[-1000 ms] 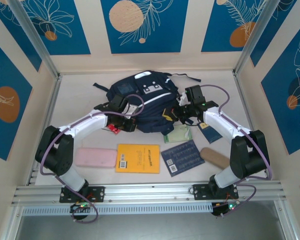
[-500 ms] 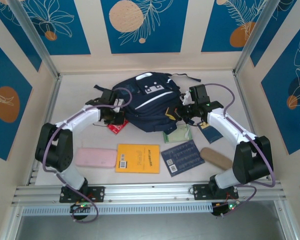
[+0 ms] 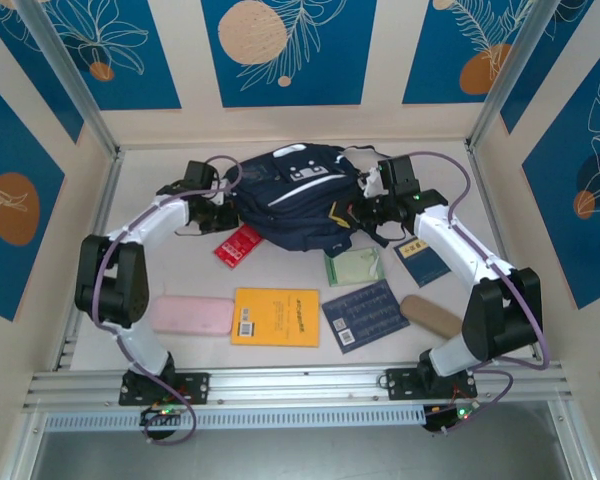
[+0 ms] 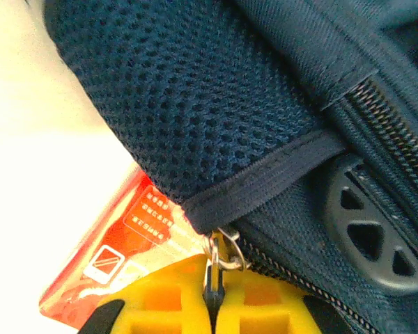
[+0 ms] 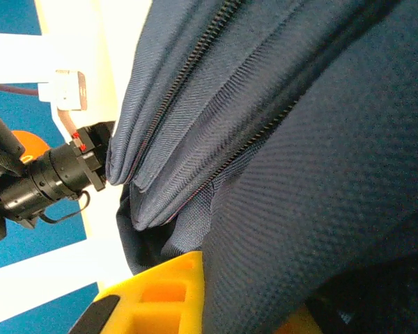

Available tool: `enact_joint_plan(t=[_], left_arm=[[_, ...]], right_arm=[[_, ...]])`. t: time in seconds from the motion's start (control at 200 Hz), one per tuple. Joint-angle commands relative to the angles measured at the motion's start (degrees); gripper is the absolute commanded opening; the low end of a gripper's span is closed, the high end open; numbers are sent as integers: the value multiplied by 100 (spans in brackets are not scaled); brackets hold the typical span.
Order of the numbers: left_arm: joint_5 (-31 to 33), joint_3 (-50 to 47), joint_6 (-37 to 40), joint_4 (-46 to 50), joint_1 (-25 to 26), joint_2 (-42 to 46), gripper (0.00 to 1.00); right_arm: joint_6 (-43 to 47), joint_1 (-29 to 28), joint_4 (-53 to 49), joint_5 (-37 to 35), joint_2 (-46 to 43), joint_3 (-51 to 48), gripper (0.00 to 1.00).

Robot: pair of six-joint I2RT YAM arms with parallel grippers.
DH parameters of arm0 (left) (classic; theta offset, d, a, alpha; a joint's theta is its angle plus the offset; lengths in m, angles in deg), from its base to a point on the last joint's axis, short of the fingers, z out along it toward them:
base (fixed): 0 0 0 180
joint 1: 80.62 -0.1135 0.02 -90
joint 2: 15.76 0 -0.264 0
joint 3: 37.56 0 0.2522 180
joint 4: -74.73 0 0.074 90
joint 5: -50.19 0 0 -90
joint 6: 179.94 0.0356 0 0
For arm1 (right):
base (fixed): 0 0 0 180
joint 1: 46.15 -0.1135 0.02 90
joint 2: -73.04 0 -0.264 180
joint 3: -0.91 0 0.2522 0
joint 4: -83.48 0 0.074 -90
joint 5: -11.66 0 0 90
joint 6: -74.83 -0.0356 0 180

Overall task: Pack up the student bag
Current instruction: Unzip the student bag at the top-center of the table, then place the student bag at the center of the table.

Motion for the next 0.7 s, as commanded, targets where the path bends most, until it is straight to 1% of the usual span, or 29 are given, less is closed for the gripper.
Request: enact_joint_plan(t=[0.0,0.16,0.24,0.345,0.395,0.42,0.455,0.495,0.555,0.6,0.695], left_arm=[[486,-227,-356,-304,-304,706,0],[911,-1066,-777,-463,-422,1680,0],[1035,-1534,-1031,-557,-423,2269,0],[1181,-2039,-1250,-545,-418,3050,0],[1190,-2188,-1304,-451,-423,3274,15],[1178,-2205,-1299,-341,-422,3336,26],[1156,-2198,-1247,-173,-421,3391,39],[1147,-2191,-1193,14,-417,3459,48],[1240,-2194,-1132,246,-416,3625,56],[1332,-2197,-1069,351,-418,3794,60],[1405,-2188,-945,485,-400,4147,65]], right_arm=[[276,20,77,223,188,688,0],[567,-103,-129,152,578,1473,0],[918,-261,-358,103,865,1930,0],[1471,-549,-850,-136,1268,2554,0],[1691,-700,-1089,-388,1396,2763,0],[1754,-763,-1182,-485,1446,2840,0],[1779,-838,-1242,-522,1503,2886,0],[1749,-909,-1256,-514,1518,2864,0],[1613,-1030,-1208,-613,1463,2676,0],[1465,-1119,-1061,-753,1344,2366,0],[1058,-1214,-534,-847,1022,1483,0]])
